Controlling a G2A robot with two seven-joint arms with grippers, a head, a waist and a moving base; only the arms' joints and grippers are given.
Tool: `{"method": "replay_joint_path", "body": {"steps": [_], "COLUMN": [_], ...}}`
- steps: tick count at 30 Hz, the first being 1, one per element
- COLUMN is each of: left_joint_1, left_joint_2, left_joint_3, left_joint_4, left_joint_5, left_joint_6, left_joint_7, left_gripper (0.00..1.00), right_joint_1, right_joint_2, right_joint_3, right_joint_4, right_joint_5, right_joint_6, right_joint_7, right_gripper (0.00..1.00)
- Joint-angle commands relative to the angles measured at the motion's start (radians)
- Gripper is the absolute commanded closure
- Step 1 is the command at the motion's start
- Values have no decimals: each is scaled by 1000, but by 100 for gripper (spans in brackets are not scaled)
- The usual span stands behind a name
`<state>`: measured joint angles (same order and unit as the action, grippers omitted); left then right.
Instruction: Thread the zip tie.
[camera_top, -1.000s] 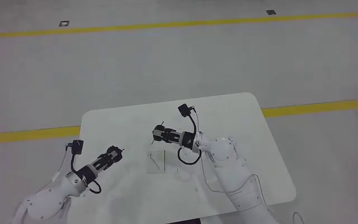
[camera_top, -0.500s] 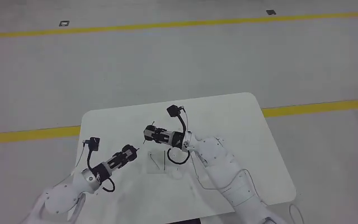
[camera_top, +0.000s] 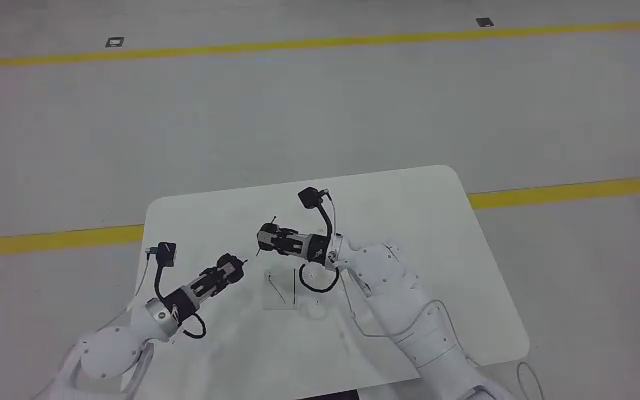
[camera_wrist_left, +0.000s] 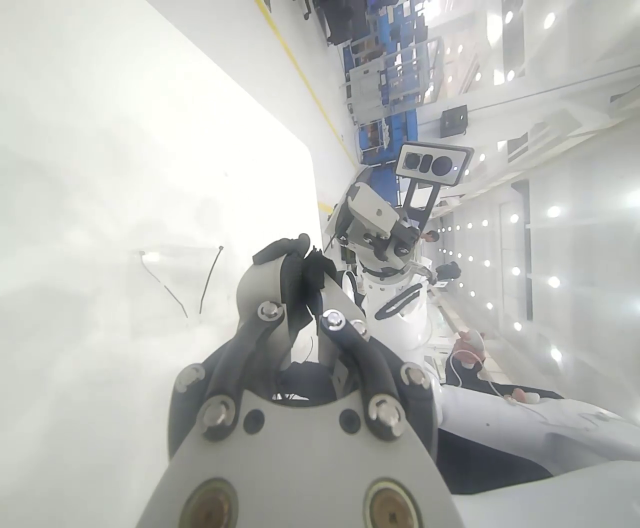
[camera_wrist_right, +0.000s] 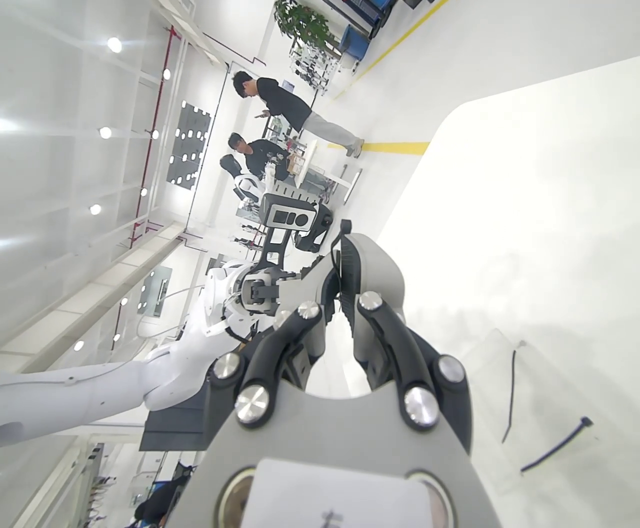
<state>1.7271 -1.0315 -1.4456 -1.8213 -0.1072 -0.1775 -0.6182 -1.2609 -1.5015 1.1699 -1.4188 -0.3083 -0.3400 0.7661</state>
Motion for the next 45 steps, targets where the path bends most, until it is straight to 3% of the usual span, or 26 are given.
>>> {"method": "replay_joint_path", "body": {"steps": [1,18,26,37,45], "left_joint_1": [0,-2,-20,-19,-19], "left_joint_2": [0,-2,-7,-7,-7], "left_joint_3": [0,9,55,54,54], "left_joint_4": [0,3,15,24,24], "left_joint_5": [0,-6,-65,-103,-103], "left_joint_6": [0,7,60,47,47], "left_joint_7": [0,10,15,39,39], "left_gripper": [100,100,100,100,100], "right_joint_1": [0,-2,-54,-74,-77], "right_joint_2": [0,0,18,48,49], "right_joint_3": [0,0,-19,-64,-66], "right_joint_4": [0,0,-65,-80,-84], "right_joint_5": [0,0,-69,-145,-146], "right_joint_6": [0,1,0,0,3], "right_joint_7": [0,-5,-121,-252,-265], "right_gripper": [100,100,100,100,100]}}
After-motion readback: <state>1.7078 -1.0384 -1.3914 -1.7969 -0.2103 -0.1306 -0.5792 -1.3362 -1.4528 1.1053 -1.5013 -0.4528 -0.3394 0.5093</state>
